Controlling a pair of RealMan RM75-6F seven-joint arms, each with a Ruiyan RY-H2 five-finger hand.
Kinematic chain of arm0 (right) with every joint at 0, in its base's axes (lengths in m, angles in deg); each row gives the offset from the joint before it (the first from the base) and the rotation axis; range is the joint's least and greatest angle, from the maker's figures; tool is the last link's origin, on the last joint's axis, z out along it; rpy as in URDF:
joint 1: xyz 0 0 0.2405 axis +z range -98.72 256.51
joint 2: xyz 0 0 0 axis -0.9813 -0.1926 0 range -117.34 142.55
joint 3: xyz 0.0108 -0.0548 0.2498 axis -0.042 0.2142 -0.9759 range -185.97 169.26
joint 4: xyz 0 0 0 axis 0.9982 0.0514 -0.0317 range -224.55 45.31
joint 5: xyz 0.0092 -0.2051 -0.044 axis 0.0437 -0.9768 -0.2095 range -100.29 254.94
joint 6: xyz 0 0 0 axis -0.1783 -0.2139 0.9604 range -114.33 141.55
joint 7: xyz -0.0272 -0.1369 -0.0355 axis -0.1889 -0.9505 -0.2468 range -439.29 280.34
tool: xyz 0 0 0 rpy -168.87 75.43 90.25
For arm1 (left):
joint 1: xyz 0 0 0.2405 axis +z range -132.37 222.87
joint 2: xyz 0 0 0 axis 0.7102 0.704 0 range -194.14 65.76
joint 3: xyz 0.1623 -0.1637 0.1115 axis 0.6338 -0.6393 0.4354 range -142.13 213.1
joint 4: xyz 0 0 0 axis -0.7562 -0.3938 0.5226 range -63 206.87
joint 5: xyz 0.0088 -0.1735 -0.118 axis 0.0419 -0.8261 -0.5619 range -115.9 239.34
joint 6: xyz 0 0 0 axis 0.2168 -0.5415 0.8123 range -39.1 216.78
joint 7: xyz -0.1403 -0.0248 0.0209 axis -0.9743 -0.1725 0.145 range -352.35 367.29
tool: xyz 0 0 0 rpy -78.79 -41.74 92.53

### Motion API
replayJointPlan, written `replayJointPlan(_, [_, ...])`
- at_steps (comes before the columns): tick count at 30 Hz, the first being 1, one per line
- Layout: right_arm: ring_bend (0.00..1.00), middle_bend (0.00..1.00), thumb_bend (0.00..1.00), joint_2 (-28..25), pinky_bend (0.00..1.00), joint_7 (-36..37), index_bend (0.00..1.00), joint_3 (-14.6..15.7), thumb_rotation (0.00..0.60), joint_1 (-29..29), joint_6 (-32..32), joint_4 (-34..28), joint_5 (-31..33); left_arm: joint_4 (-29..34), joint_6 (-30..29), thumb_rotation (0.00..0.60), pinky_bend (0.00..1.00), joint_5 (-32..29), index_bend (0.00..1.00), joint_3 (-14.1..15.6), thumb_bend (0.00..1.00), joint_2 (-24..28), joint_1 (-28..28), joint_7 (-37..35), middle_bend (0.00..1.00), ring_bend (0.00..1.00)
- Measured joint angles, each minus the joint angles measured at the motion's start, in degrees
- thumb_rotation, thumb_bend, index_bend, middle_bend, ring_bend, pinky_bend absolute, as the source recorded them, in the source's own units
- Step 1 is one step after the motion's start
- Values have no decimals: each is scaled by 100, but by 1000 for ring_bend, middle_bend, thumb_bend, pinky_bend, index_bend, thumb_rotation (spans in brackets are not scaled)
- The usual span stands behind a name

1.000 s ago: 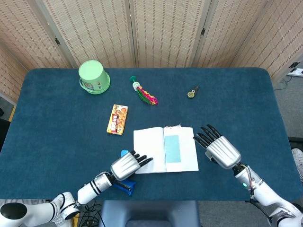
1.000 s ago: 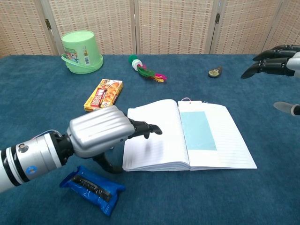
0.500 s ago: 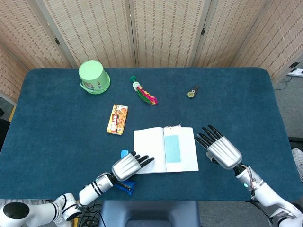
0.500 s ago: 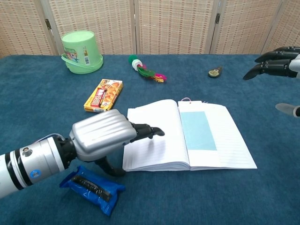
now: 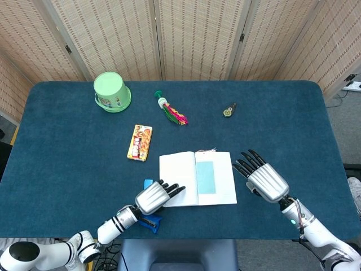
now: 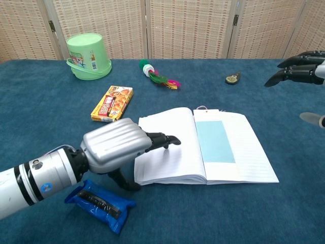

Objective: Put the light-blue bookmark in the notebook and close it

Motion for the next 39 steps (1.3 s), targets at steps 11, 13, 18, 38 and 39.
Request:
replayJointPlan(11, [100, 213, 329, 9, 120, 27, 200, -16, 600, -20, -16, 19, 1, -150, -14, 600, 559, -153, 149, -32, 125, -143, -8, -72, 276, 519])
replayJointPlan(13, [100, 213, 329, 14, 120, 37, 200, -18, 600, -23, -20, 29, -2, -170, -16, 600, 559, -181, 152, -43, 178, -157, -9, -98, 276, 519])
replayJointPlan(18, [100, 213, 329, 19, 120, 55, 200, -23, 600, -22, -13, 46, -5, -233, -89, 600, 559, -221, 163, -65, 291, -199, -5, -216, 276, 519])
replayJointPlan(38, [100, 213, 329, 21, 120, 150, 200, -78, 600, -47, -122, 70, -14, -507, -697, 600, 559, -381, 169, -451, 311, -572, -27, -678, 275, 507])
replayJointPlan(39, [100, 213, 329, 21, 120, 153, 200, -82, 600, -48, -131, 71, -17, -512, -741, 600, 559, -401, 164, -488, 311, -602, -26, -732, 275, 504])
